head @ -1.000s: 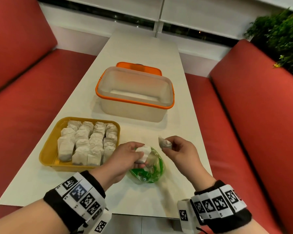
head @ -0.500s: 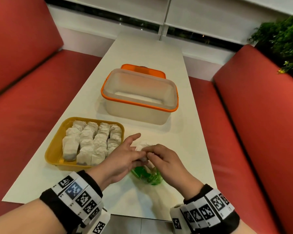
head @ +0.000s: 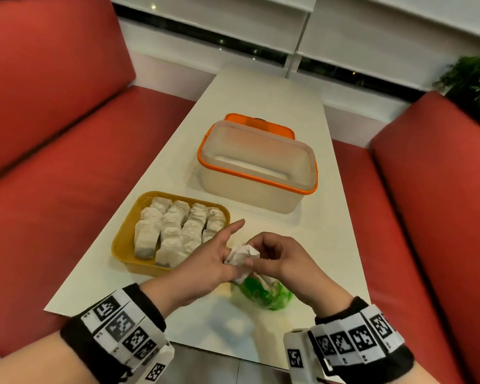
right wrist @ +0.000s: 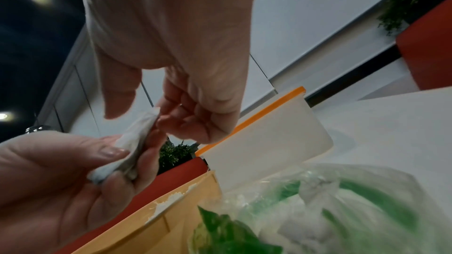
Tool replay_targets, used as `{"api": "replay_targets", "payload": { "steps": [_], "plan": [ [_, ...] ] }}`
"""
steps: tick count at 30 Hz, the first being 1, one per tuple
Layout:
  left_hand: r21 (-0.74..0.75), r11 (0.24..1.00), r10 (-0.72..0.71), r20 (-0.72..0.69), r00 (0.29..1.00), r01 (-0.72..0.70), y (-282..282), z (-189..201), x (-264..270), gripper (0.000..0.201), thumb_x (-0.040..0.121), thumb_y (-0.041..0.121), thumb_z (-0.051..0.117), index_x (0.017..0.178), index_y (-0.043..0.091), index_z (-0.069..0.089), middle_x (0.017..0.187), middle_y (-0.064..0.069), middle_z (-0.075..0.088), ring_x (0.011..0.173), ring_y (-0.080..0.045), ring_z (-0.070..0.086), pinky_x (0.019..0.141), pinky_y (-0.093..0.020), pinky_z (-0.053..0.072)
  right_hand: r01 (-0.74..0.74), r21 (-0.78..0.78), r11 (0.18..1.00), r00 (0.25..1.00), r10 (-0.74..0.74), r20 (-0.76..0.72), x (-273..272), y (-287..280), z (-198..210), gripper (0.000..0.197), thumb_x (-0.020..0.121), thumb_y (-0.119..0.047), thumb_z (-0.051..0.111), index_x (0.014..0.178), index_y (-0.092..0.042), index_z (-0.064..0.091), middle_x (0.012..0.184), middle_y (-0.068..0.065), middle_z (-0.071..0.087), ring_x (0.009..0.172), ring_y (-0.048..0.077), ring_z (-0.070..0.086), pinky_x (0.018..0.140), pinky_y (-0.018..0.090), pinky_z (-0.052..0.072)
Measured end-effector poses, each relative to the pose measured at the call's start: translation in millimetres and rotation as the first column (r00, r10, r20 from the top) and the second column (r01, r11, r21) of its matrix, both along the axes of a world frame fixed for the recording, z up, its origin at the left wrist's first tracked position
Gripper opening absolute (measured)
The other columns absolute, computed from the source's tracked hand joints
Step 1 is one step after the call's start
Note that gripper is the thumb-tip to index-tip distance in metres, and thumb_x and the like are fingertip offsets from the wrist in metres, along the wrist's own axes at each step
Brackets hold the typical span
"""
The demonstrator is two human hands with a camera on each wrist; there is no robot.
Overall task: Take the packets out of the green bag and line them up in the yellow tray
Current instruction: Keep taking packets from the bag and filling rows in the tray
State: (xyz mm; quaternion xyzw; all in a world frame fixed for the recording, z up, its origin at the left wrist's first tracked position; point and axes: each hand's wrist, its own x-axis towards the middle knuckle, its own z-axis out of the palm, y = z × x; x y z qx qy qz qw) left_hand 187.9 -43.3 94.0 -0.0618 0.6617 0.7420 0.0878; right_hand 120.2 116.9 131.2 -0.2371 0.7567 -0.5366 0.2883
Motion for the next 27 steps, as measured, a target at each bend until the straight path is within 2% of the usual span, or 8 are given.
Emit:
{"api": "replay_targets", "payload": {
  "steps": [3, 6, 8, 10, 12, 17, 22, 27],
  "plan": [
    [-0.023, 1.0, 0.017, 0.003, 1.0, -0.017, -11, -1, 8, 0.087, 0.068, 0.012, 0.069, 0.132, 0.057, 0.033, 0.075, -0.014, 0.051, 0.072, -0.024, 0.052, 0.079, -0.043, 0.048, -0.012, 0.026, 1.0, 0.999, 0.014, -0.049, 3, -12, 3, 0.005, 0.082, -0.012, 0.07, 0.083, -0.009, 0.067, 0.073, 0.003, 0.066, 0.069, 0.013, 0.058, 0.067, 0.024, 0.046],
    [-0.069, 0.997, 0.02, -0.02, 1.0, -0.022, -20, 2, 19, 0.084, 0.074, 0.005, 0.069, 0.133, 0.054, 0.035, 0.075, -0.008, 0.056, 0.07, -0.014, 0.053, 0.07, -0.028, 0.046, -0.016, 0.082, 0.996, 0.995, 0.024, -0.093, 6, -26, 4, 0.012, 0.085, -0.003, 0.065, 0.076, -0.011, 0.065, 0.066, -0.001, 0.064, 0.061, 0.007, 0.057, 0.062, 0.018, 0.045],
    [-0.104, 0.994, 0.02, -0.05, 0.999, -0.025, -27, 1, 26, 0.082, 0.078, 0.001, 0.067, 0.129, 0.058, 0.037, 0.106, 0.0, 0.064, 0.094, -0.007, 0.059, 0.076, -0.014, 0.047, -0.039, 0.099, 0.994, 0.998, 0.044, -0.047, 10, -37, 7, 0.015, 0.085, 0.001, 0.063, 0.074, -0.009, 0.063, 0.06, -0.003, 0.061, 0.052, 0.004, 0.054, 0.055, 0.015, 0.042],
    [-0.128, 0.991, 0.023, -0.071, 0.997, -0.032, -34, 3, 33, 0.079, 0.079, 0.001, 0.067, 0.127, 0.059, 0.04, 0.135, 0.01, 0.051, 0.124, -0.002, 0.045, 0.087, -0.007, 0.042, -0.065, 0.101, 0.993, 0.998, 0.064, 0.014, 14, -46, 11, 0.016, 0.086, 0.002, 0.062, 0.073, -0.008, 0.062, 0.056, -0.003, 0.058, 0.048, 0.006, 0.049, 0.05, 0.016, 0.04],
    [-0.092, 0.994, 0.058, -0.087, 0.994, -0.066, -45, 6, 40, 0.073, 0.081, -0.002, 0.066, 0.127, 0.05, 0.042, 0.13, 0.014, 0.053, 0.112, 0.009, 0.051, 0.084, -0.007, 0.044, -0.08, 0.1, 0.992, 0.996, 0.076, 0.037, 16, -58, 18, 0.016, 0.087, 0.002, 0.061, 0.074, -0.008, 0.063, 0.053, -0.004, 0.056, 0.047, 0.008, 0.046, 0.048, 0.017, 0.039],
    [0.109, 0.951, 0.297, -0.047, 0.954, -0.291, -79, 8, 52, 0.053, 0.088, -0.009, 0.054, 0.124, 0.029, 0.051, 0.087, 0.0, 0.072, 0.072, -0.01, 0.067, 0.065, -0.02, 0.054, -0.046, 0.144, 0.988, 0.992, 0.062, -0.106, 10, -97, 40, 0.016, 0.087, -0.003, 0.063, 0.073, -0.01, 0.064, 0.057, 0.004, 0.055, 0.05, 0.012, 0.047, 0.053, 0.024, 0.043],
    [0.11, 0.805, 0.584, 0.021, 0.811, -0.582, -116, -4, 66, 0.036, 0.094, -0.002, 0.048, 0.118, 0.026, 0.051, 0.094, -0.008, 0.071, 0.078, -0.017, 0.07, 0.066, -0.025, 0.054, -0.021, 0.289, 0.957, 0.928, 0.126, -0.35, 13, -145, 39, 0.012, 0.088, -0.013, 0.063, 0.076, -0.015, 0.063, 0.06, -0.003, 0.058, 0.054, 0.011, 0.051, 0.056, 0.025, 0.043],
    [0.082, 0.746, 0.661, 0.027, 0.75, -0.661, -135, -11, 79, 0.018, 0.096, 0.002, 0.046, 0.104, 0.014, 0.056, 0.096, -0.011, 0.069, 0.081, -0.016, 0.069, 0.064, -0.023, 0.055, -0.104, 0.534, 0.839, 0.796, 0.392, -0.461, 23, -190, 15, 0.008, 0.088, -0.013, 0.058, 0.086, -0.011, 0.066, 0.077, -0.002, 0.057, 0.074, 0.015, 0.052, 0.059, 0.022, 0.037]
  ]
}}
